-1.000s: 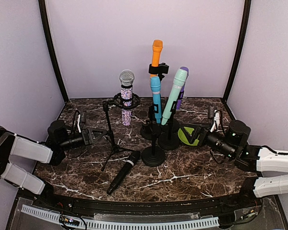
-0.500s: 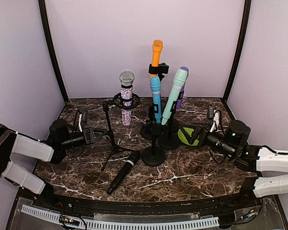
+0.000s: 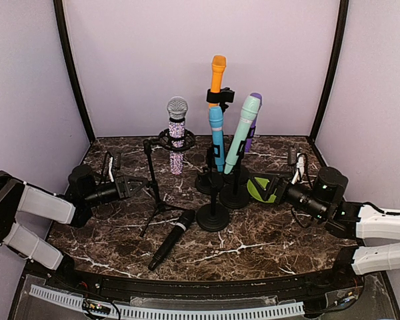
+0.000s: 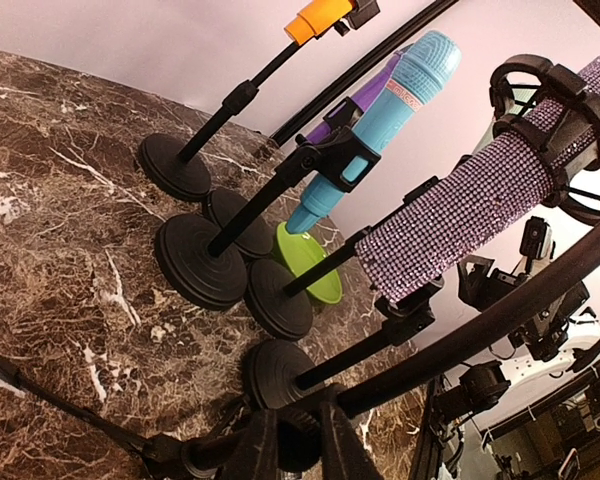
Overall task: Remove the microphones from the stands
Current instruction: Adjust the microphone stand with the microphone at the center of the board.
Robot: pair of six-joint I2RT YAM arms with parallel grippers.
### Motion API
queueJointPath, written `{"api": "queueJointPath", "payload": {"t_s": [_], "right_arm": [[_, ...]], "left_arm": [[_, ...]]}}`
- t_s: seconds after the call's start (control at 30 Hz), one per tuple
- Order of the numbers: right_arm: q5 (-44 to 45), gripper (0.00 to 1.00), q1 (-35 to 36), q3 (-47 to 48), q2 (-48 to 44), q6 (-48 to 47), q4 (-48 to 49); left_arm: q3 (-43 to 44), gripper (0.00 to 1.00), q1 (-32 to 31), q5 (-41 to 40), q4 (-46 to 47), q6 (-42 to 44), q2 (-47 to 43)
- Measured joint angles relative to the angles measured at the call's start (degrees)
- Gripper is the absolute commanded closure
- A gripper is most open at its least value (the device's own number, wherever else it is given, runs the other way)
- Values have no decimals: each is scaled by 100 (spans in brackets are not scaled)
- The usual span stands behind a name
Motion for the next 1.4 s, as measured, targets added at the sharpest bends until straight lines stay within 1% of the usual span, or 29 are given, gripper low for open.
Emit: {"api": "queueJointPath", "payload": {"t_s": [0.17, 0.23, 0.3, 0.33, 0.37, 0.47, 0.57, 0.7, 0.93, 1.03, 1.17, 1.2, 1.27, 1.4], "right_arm": [[-7, 7, 0, 35, 0, -2, -50], [-26, 7, 0, 83, 7, -9, -85], [-39, 7, 4, 157, 33, -39, -122], [-39, 7, 20, 214, 63, -76, -146], [-35, 7, 59, 289, 96, -129, -197], [85, 6, 289, 691, 260, -372, -470], [315, 5, 688, 1290, 494, -695, -774], [612, 5, 1056, 2146, 944, -1071, -1060], [909, 5, 1287, 3742, 2096, -1508, -1504], [966, 5, 1314, 4435, 2645, -1626, -1659], [977, 5, 1333, 5215, 3338, -1755, -1759], [981, 6, 1333, 5414, 3526, -1790, -1792], [1005, 8, 1335, 5775, 3864, -1845, -1845], [1134, 19, 1340, 6666, 4612, -2009, -2068]], "left_arm": [[0, 84, 11, 0, 44, -118, 2], [0, 82, 11, 0, 39, -175, 2], [0, 73, 11, 0, 17, -195, -4], [0, 72, 11, 0, -13, -197, -20], [0, 67, 11, -4, -61, -192, -46], [-2, 60, 11, -33, -258, -181, -203], [-2, 49, 11, -70, -428, -146, -431], [-2, 40, 11, -122, -702, 37, -658], [4, 29, 42, -501, -1423, 507, -942], [-2, 27, 94, -667, -1482, 560, -1010], [-35, 20, 129, -789, -1480, 654, -1137], [-44, 17, 129, -807, -1484, 688, -1172], [-50, 16, 129, -852, -1513, 723, -1270], [-50, 16, 129, -914, -1661, 754, -1478]]}}
